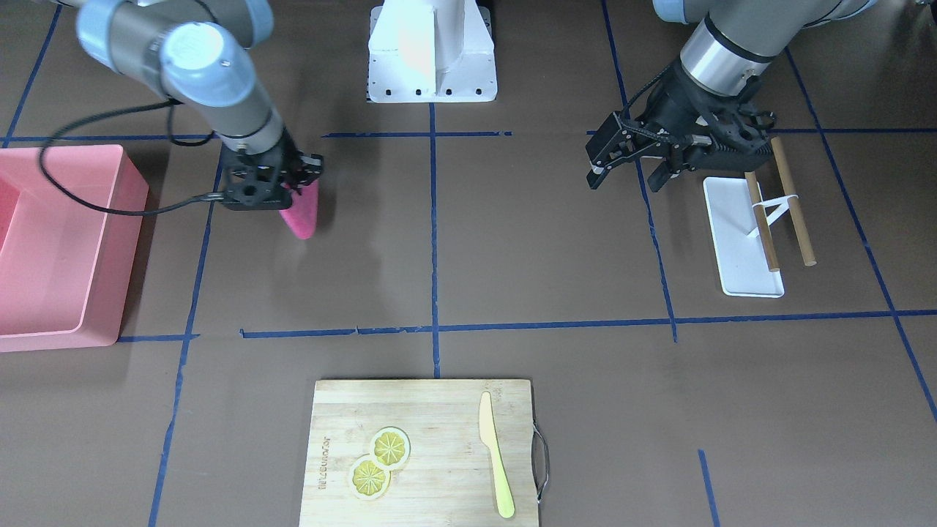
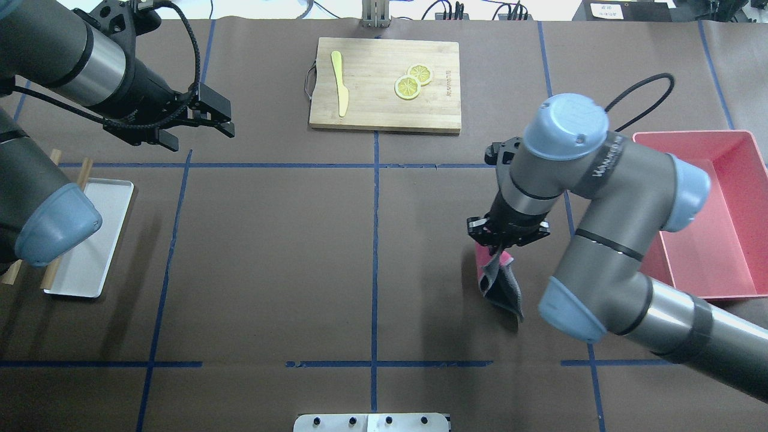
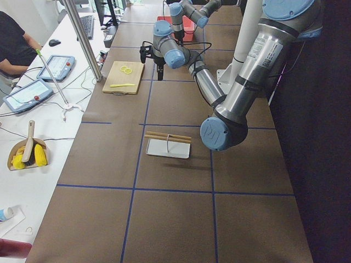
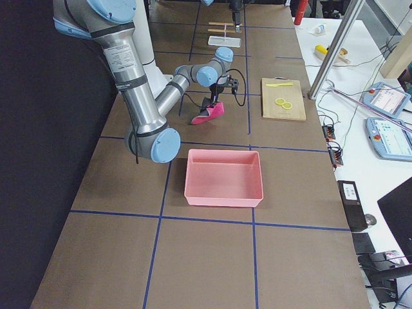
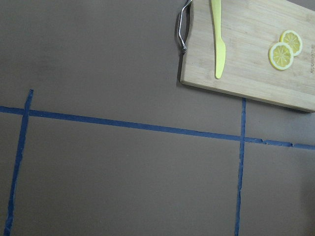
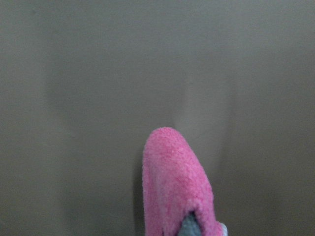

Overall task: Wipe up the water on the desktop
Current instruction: 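Lower the cloth to the table with the right gripper while the left arm withdraws, then wipe the cloth back and forth across the table with the right gripper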

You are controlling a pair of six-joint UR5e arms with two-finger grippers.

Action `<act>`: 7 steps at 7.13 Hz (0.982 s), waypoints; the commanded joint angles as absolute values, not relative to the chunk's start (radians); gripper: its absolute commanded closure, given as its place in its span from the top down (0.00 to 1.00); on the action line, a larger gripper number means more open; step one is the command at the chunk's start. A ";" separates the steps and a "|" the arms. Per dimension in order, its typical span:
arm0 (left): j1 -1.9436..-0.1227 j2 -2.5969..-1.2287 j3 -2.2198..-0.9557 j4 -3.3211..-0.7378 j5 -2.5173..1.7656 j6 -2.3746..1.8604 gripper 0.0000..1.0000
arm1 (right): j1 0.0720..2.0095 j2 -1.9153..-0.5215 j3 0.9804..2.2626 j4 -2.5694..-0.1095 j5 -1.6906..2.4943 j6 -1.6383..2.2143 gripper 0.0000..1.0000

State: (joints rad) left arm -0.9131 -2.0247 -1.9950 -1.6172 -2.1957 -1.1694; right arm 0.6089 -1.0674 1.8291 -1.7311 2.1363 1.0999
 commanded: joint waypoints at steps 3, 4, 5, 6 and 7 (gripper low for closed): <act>-0.923 -2.016 -2.003 -1.617 -2.195 -1.169 0.99 | 0.531 -0.897 1.539 -1.534 2.137 1.321 0.00; -0.923 -2.016 -2.005 -1.617 -2.195 -1.169 0.99 | 0.564 -0.937 1.551 -1.534 2.143 1.316 0.00; -0.925 -2.016 -2.006 -1.617 -2.195 -1.169 0.99 | 0.609 -1.006 1.598 -1.537 2.151 1.302 0.00; -0.925 -2.016 -2.003 -1.617 -2.195 -1.169 0.99 | 0.641 -1.110 1.677 -1.539 2.151 1.199 0.00; -0.927 -2.016 -2.005 -1.617 -2.195 -1.169 0.99 | 0.679 -1.188 1.718 -1.543 2.152 1.115 0.00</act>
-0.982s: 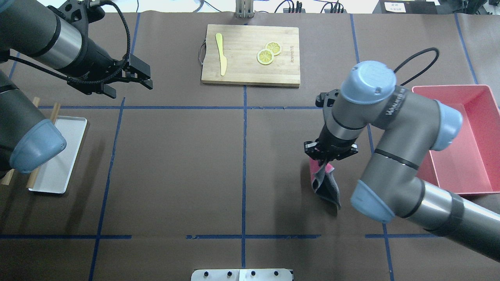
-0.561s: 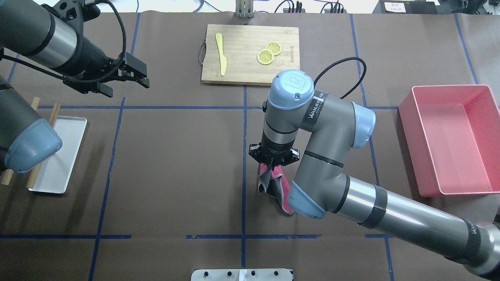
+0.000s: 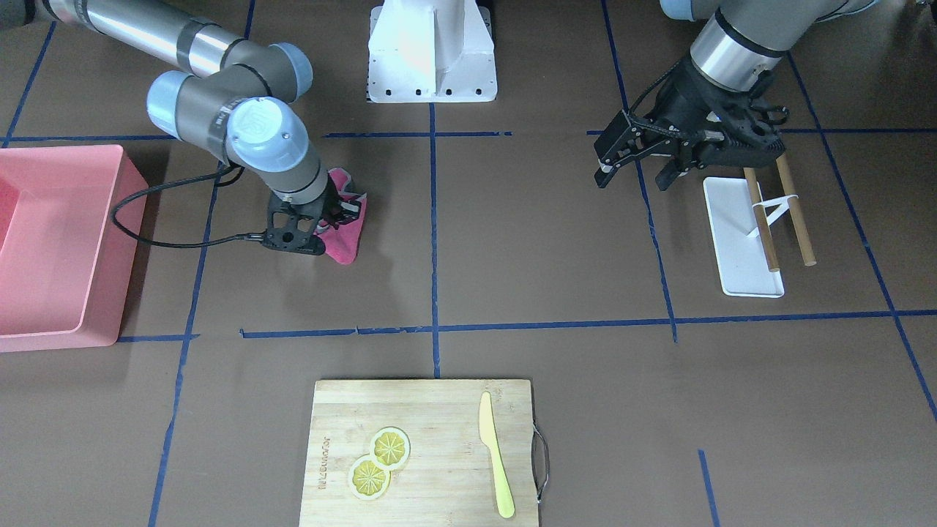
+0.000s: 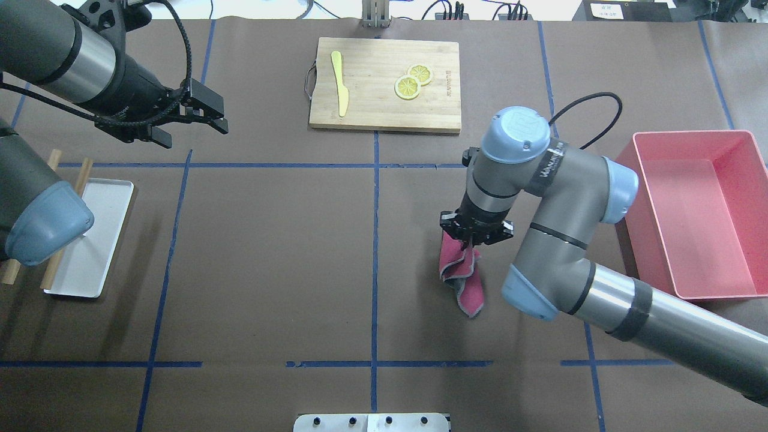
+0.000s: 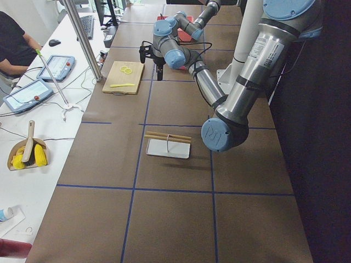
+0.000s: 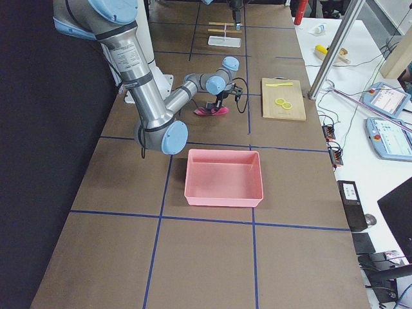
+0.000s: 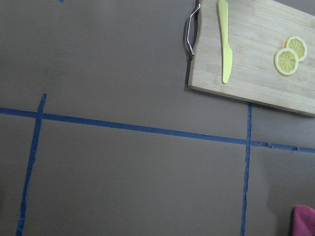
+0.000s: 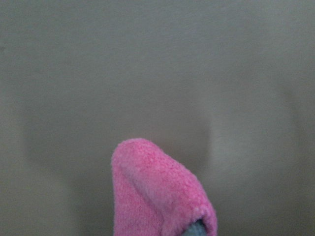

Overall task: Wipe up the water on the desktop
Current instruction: 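Wipe the cloth back and forth across the table with the right gripper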

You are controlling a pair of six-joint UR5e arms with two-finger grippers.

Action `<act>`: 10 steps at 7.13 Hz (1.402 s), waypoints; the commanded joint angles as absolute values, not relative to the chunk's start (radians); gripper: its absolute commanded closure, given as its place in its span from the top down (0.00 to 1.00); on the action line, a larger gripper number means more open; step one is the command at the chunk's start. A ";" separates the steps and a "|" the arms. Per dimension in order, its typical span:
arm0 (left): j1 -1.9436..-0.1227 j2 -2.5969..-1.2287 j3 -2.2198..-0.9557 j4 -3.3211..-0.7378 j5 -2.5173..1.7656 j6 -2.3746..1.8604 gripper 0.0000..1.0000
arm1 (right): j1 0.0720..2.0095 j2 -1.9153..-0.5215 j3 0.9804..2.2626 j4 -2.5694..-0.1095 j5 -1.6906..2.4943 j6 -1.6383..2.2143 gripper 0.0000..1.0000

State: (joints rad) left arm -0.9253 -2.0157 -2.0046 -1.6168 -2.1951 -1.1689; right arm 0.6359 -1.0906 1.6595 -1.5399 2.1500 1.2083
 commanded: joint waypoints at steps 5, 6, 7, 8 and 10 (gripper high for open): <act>-0.966 -1.982 -2.017 -1.615 -2.198 -1.143 1.00 | 0.576 -1.035 1.681 -1.608 2.126 1.208 0.00; -0.966 -1.967 -2.025 -1.615 -2.198 -1.141 1.00 | 0.542 -0.972 1.649 -1.605 2.112 1.274 0.01; -0.966 -1.964 -2.029 -1.615 -2.198 -1.143 1.00 | 0.514 -0.894 1.587 -1.603 2.096 1.337 0.01; -0.966 -1.962 -2.036 -1.615 -2.198 -1.141 1.00 | 0.512 -0.864 1.562 -1.603 2.092 1.350 0.01; -0.968 -1.962 -2.036 -1.615 -2.198 -1.141 1.00 | 0.557 -0.984 1.625 -1.603 2.101 1.316 0.00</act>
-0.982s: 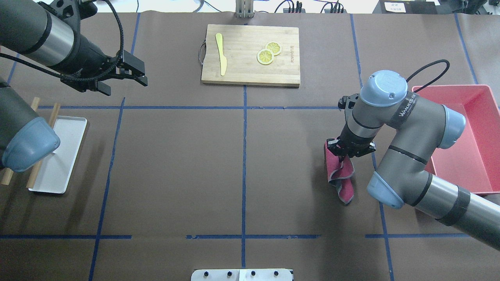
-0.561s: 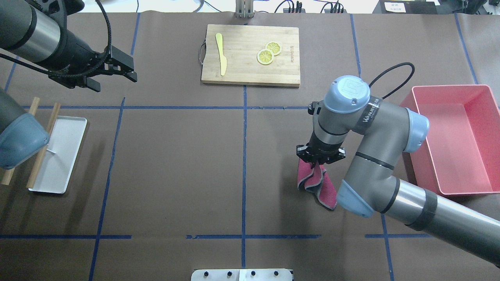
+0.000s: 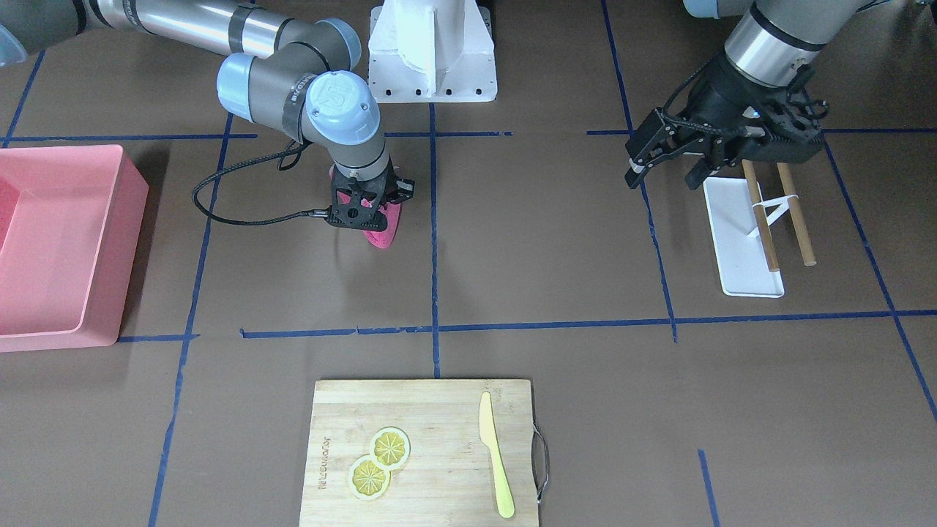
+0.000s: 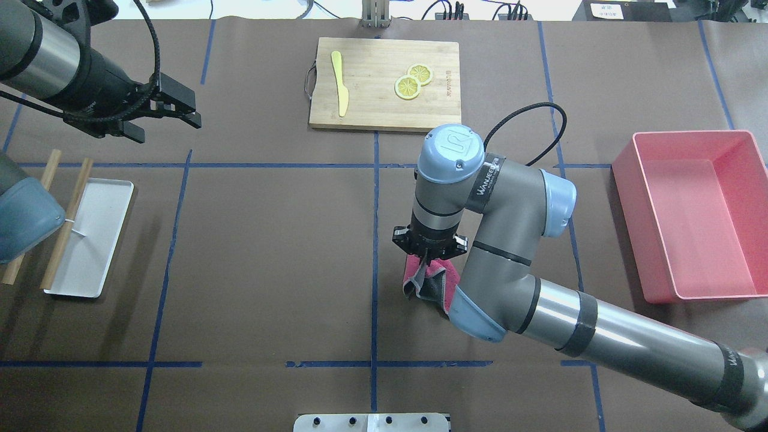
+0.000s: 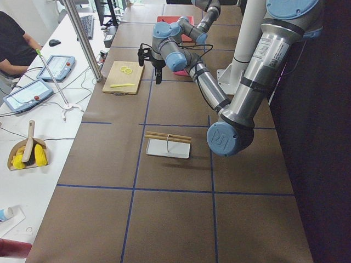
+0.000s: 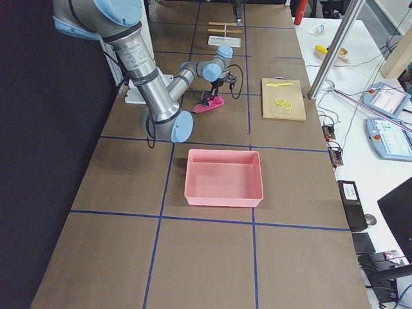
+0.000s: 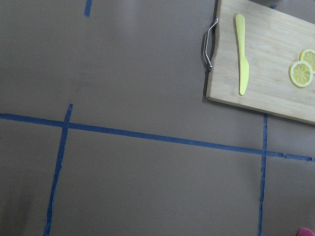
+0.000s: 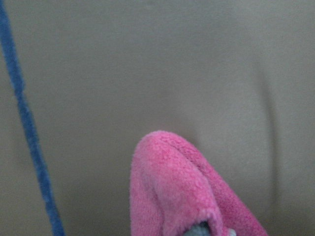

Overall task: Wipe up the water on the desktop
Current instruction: 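Wipe the cloth back and forth across the table with the right gripper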

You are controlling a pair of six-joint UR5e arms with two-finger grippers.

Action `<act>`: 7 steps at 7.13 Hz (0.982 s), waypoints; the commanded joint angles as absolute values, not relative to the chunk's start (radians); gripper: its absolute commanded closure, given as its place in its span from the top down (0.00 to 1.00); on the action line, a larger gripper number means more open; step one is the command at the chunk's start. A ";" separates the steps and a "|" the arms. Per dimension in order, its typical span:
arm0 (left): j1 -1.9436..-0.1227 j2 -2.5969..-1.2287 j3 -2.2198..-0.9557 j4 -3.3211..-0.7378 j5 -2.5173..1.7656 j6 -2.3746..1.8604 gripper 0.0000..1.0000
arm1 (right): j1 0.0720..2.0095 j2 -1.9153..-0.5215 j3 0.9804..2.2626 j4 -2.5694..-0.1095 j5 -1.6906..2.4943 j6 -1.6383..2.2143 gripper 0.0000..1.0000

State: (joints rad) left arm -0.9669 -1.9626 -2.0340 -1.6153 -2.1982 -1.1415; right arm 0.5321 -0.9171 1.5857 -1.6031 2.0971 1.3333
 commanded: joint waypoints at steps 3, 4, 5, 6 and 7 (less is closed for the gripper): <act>-0.966 -1.956 -2.045 -1.614 -2.197 -1.143 1.00 | 0.644 -1.272 1.807 -1.606 2.105 1.050 0.00; -0.966 -1.957 -2.045 -1.614 -2.198 -1.143 1.00 | 0.664 -1.348 1.837 -1.602 2.103 0.969 0.01; -0.966 -1.957 -2.045 -1.614 -2.198 -1.141 1.00 | 0.670 -1.395 1.859 -1.598 2.095 0.933 0.01; -0.966 -1.959 -2.046 -1.614 -2.198 -1.143 1.00 | 0.655 -1.376 1.853 -1.601 2.097 0.948 0.01; -0.966 -1.959 -2.046 -1.614 -2.198 -1.141 1.00 | 0.643 -1.274 1.821 -1.624 2.097 0.991 0.01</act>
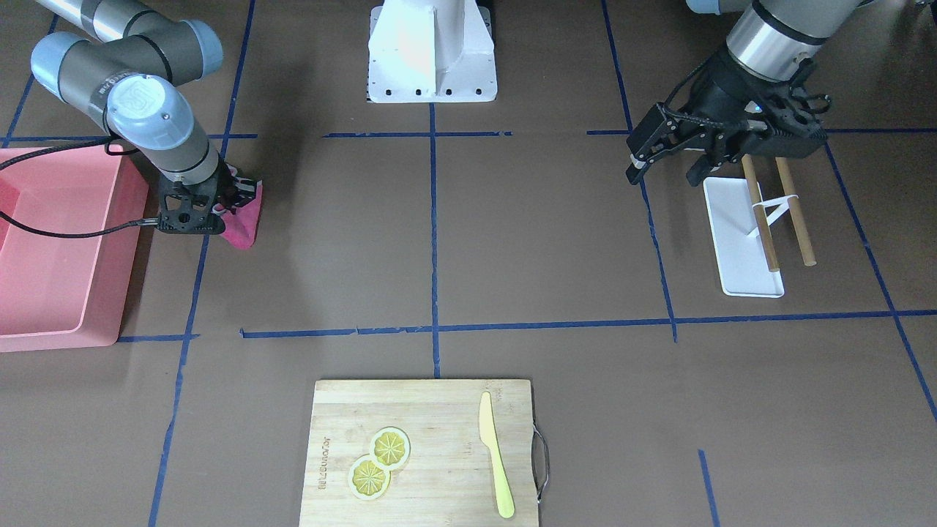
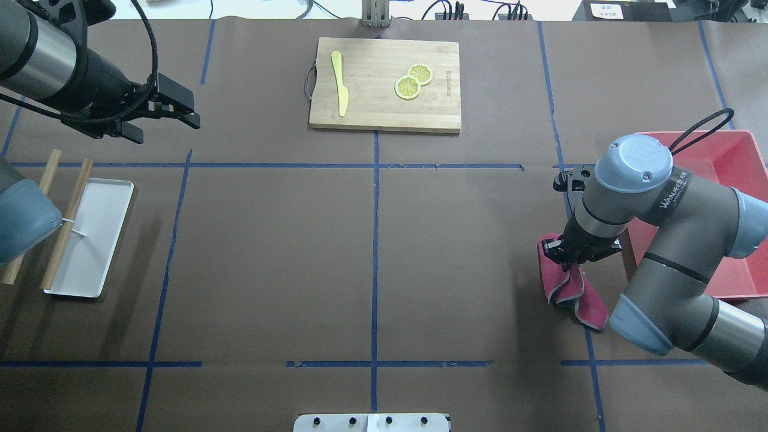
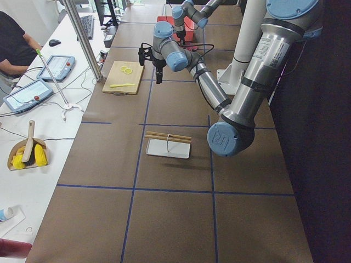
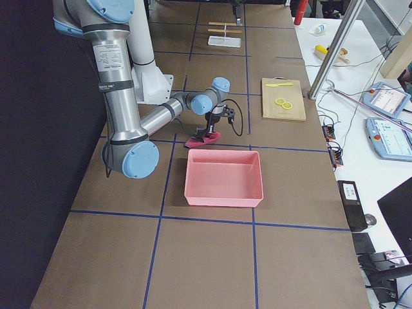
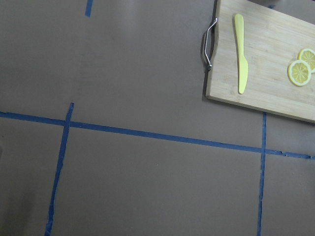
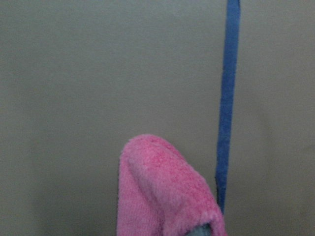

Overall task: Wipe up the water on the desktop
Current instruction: 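Wipe the cloth back and forth across the table with the right gripper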

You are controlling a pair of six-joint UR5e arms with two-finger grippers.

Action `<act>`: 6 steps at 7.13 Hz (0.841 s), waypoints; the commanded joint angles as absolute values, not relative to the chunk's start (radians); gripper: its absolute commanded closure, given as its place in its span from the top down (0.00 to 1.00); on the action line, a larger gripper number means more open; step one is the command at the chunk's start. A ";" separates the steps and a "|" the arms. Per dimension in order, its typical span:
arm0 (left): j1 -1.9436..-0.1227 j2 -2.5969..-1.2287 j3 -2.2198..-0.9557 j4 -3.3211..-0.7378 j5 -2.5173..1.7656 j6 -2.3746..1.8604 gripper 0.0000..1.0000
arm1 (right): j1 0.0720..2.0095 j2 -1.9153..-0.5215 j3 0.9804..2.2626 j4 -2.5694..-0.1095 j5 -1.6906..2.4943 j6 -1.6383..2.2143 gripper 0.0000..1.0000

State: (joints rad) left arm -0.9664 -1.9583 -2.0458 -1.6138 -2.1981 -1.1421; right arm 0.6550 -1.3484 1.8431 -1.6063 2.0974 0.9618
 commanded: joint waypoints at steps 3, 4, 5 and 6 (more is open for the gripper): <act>-0.966 -1.957 -2.045 -1.614 -2.198 -1.141 1.00 | 0.565 -0.958 1.629 -1.621 2.095 1.256 0.01; -0.966 -1.957 -2.045 -1.614 -2.198 -1.141 1.00 | 0.555 -0.934 1.631 -1.621 2.095 1.282 0.01; -0.966 -1.956 -2.045 -1.614 -2.198 -1.141 1.00 | 0.546 -0.933 1.631 -1.621 2.094 1.296 0.01; -0.966 -1.956 -2.046 -1.614 -2.198 -1.141 1.00 | 0.554 -0.958 1.672 -1.623 2.105 1.293 0.01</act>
